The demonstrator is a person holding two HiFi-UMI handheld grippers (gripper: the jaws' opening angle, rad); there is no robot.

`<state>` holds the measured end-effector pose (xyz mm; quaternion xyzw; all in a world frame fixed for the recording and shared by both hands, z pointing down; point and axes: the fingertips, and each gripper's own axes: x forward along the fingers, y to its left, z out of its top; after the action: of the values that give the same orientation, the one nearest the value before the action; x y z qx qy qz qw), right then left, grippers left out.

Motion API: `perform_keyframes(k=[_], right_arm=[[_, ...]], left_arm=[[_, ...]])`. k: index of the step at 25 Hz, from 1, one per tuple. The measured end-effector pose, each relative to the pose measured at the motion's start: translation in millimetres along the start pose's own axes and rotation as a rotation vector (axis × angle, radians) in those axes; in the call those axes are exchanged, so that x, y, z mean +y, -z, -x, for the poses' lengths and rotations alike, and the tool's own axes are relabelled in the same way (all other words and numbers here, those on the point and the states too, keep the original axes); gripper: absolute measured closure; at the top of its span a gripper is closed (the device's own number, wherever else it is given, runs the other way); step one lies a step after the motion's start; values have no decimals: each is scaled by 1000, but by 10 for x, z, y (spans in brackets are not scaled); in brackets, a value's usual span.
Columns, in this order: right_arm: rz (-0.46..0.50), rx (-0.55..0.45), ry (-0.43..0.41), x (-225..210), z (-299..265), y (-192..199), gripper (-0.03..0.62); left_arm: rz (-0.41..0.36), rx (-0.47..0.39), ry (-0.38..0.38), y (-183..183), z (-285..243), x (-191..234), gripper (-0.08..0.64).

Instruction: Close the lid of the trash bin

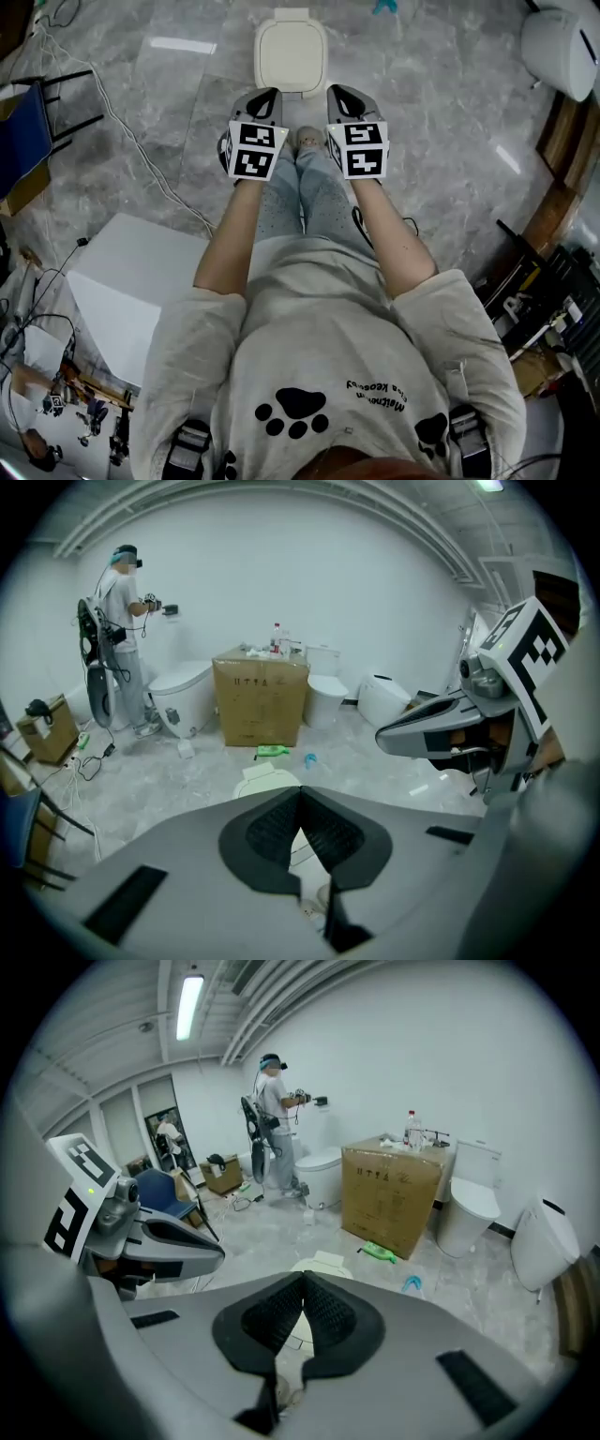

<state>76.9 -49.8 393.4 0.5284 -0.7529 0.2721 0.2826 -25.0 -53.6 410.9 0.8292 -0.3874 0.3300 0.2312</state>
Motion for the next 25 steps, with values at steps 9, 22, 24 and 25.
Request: perform_keyframes(k=[9, 22, 24, 25], right_arm=[[19, -181, -3, 213, 711, -742, 560], [89, -471, -8, 548, 2272, -1791, 560], [95, -505, -10, 572, 2452, -1890, 560], [99, -520, -9, 584, 2534, -1923, 560]], left_arm=[[3, -181, -50, -755, 825, -50, 541], [-86, -462, -76, -1873, 2317, -547, 540], [-94, -486, -62, -1949, 2481, -652, 540], [-103, -497, -60, -1974, 2557, -699, 540]])
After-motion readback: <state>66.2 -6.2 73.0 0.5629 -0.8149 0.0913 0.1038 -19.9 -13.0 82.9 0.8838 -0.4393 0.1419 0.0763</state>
